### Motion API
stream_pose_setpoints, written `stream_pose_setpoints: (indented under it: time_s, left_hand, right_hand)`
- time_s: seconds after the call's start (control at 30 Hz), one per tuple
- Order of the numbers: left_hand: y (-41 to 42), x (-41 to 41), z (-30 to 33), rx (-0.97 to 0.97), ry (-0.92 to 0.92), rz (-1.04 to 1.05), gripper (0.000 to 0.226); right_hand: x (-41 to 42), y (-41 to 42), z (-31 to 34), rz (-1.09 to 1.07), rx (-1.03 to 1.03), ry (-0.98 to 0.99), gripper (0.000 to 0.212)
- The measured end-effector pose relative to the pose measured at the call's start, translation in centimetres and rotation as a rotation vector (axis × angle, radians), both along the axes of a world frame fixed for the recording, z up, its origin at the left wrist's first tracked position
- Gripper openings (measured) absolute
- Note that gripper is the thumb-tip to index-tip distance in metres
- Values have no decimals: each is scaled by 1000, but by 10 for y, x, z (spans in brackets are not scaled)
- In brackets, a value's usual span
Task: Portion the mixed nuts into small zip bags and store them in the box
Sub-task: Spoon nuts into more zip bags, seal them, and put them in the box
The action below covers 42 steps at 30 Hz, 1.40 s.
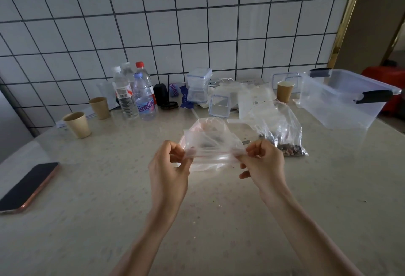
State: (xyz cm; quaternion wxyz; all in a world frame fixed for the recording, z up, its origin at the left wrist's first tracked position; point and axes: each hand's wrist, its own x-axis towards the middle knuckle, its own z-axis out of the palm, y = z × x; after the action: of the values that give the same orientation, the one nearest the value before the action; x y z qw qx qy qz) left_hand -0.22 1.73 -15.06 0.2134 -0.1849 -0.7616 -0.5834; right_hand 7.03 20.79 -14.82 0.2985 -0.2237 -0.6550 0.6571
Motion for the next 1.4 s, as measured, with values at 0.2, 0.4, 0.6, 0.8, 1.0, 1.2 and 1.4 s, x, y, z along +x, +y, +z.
stream_pose_setpoints:
  time_s: [0.2, 0.4, 0.6, 0.8, 1.0, 1.2, 1.4]
  left_hand:
    - [3, 4, 0, 388, -563, -233, 34]
    - [-4, 4, 10, 699, -943, -477, 18]
    - [-6, 2, 11, 871, -1104, -728, 17]
    - [-3, 4, 6, 649, -951, -616, 18]
    - [-2, 4, 15, 771, -1089, -661, 23]
    - [-2, 8, 10, 594, -882, -717, 24]
    - [15, 18, -5, 207, -419, -228, 25]
  right_hand:
    - [7, 3, 1, 144, -311, -28, 29]
    - [10, 6, -1, 324, -640, 11, 35]
    - [11, 2, -1, 518, -842, 160, 21]
    - [11, -5, 2, 551, -700, 72, 16]
    - [9, -11, 6, 590, -693, 105, 43]
    - [12, -7, -1, 597, -579, 88, 23]
    - [11, -19, -4, 298, -363, 20, 19]
